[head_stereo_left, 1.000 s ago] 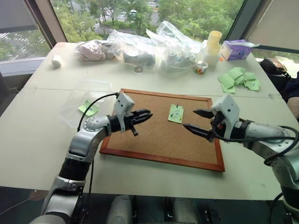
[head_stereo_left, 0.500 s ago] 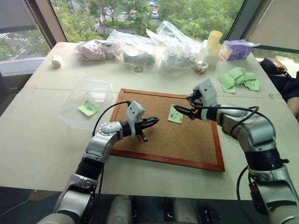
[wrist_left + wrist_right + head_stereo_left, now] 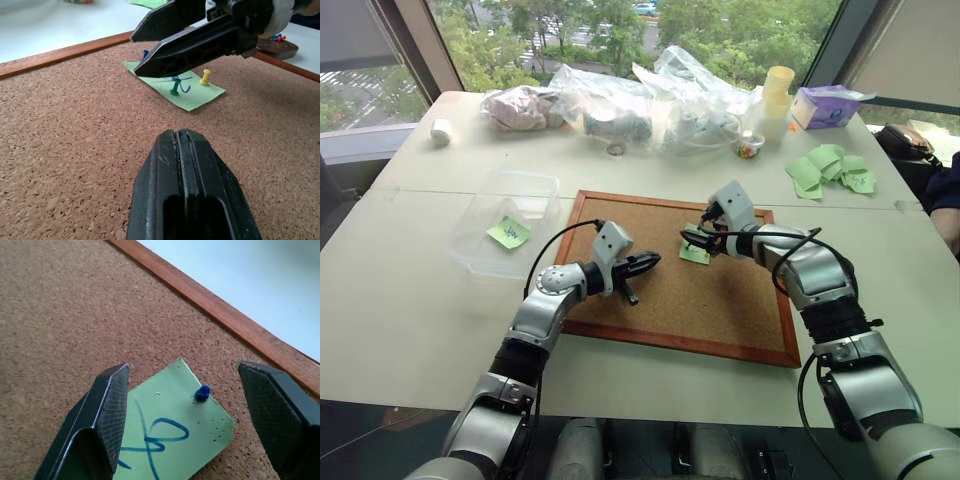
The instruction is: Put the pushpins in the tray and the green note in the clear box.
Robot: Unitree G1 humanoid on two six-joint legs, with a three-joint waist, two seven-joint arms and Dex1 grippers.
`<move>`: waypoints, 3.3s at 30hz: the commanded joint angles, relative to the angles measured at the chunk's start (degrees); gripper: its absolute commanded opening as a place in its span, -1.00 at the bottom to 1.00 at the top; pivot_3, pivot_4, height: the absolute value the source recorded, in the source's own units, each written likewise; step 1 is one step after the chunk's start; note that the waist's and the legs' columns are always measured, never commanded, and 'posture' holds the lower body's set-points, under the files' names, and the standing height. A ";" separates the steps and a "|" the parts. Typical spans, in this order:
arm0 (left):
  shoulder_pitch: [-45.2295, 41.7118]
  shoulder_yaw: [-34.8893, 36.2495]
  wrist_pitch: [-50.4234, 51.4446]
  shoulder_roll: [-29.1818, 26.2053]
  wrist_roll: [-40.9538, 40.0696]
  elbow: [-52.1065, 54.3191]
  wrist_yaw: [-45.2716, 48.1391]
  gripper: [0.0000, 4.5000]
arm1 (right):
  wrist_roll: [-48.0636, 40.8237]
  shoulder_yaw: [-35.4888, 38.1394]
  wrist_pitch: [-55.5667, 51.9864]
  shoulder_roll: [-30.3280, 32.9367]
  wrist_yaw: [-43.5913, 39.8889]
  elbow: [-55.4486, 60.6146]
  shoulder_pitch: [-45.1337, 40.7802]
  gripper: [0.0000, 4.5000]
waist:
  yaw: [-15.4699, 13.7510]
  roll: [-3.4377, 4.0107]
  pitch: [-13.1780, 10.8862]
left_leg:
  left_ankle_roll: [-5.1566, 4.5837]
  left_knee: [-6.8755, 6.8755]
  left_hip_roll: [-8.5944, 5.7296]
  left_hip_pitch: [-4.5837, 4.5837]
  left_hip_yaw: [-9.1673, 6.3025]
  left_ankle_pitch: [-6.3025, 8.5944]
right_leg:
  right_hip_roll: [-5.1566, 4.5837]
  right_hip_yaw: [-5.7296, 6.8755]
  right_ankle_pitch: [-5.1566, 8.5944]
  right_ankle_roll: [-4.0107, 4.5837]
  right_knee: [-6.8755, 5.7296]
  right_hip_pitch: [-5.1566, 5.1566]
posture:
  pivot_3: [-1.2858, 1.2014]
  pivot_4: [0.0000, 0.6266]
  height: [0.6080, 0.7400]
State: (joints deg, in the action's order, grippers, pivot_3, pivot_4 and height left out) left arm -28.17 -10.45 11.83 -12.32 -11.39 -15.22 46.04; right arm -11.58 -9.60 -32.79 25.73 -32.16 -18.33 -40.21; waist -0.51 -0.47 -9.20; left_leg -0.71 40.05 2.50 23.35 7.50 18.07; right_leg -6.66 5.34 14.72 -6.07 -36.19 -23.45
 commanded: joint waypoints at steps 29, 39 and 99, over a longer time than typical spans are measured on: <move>1.42 -1.58 2.52 -0.12 1.95 -2.28 0.49 -1.00 | -4.33 28.02 -17.70 10.10 7.04 30.11 14.24 -0.98 | -0.05 0.36 0.26 | 0.01 -0.06 0.03 -0.05 -0.03 0.00 | -0.01 0.01 0.00 0.01 0.04 0.04 | 0.03 -0.52 1.00; 0.65 -1.77 1.36 0.14 2.04 -3.74 1.27 -1.00 | -4.08 33.70 -15.23 10.97 7.88 26.50 26.53 -0.98 | 0.09 0.80 0.52 | -0.01 -0.05 0.01 -0.22 -0.05 0.01 | -0.02 -0.03 0.00 0.01 0.02 0.16 | 0.03 -0.52 1.00; 1.81 0.02 2.18 -1.13 1.60 -1.27 -0.80 -1.00 | -3.77 5.28 -2.48 0.65 0.18 22.58 17.63 -0.57 | 1.08 0.81 0.53 | -0.08 -0.05 0.11 -0.16 -0.17 0.05 | 0.00 -0.03 0.00 0.01 0.02 0.10 | 0.03 -0.52 1.00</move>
State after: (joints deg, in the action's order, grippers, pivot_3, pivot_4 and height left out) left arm -27.51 -10.26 13.08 -13.10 -10.47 -15.23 45.71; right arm -15.77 -4.42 -36.61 26.84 -31.80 3.81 -21.47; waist 0.57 0.34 -8.67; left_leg -0.79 40.00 2.61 23.19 7.33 18.12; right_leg -6.66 5.31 14.72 -6.05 -36.16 -23.34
